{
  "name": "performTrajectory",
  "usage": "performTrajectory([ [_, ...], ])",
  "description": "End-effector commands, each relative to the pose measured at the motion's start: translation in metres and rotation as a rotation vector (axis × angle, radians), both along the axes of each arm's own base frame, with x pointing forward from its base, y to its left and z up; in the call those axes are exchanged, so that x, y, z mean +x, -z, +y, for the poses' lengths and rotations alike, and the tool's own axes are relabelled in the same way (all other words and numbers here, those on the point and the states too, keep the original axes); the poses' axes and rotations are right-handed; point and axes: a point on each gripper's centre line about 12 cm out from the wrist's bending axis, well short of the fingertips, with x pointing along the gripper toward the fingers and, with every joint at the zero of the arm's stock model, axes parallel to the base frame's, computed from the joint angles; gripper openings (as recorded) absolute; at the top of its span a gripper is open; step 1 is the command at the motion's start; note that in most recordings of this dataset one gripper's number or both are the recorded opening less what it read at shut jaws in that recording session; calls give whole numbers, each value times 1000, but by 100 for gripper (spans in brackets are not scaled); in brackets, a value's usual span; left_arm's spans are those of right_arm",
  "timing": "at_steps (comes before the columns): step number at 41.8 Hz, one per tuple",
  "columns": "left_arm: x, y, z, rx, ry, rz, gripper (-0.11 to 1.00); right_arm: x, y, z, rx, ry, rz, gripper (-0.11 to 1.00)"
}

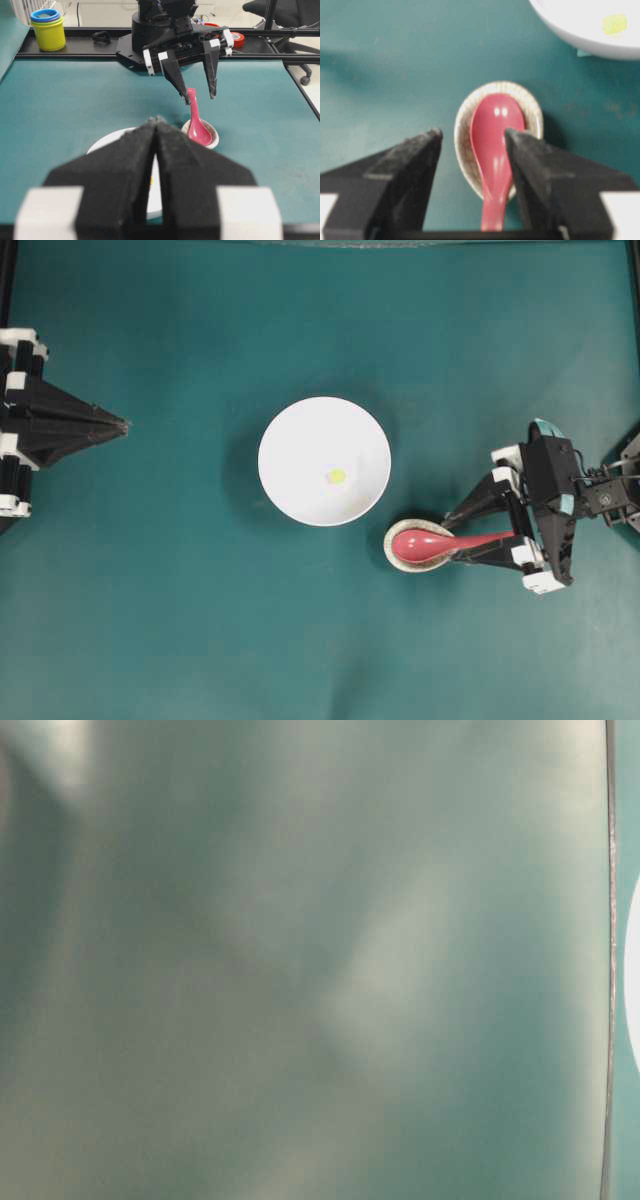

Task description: Scoop the yellow hexagonal prism block from the bowl with a spoon using the right arm.

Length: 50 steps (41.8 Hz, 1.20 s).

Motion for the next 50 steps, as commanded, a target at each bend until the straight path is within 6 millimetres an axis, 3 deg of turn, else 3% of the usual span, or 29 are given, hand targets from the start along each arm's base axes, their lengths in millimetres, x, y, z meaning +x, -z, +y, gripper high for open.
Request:
performTrajectory([
  [1,3,-6,0,1,0,-17,1,-3,1,-2,20,16,-44,57],
  [11,3,-7,0,3,0,-17,1,-22,12,-14,13,88,-101,57],
  [20,3,-6,0,6,1,-15,1,-38,15,-11,22,87,-158,57],
  [50,3,-5,0,11,1,-12,1,-45,42,5,-37,107,-201,57],
])
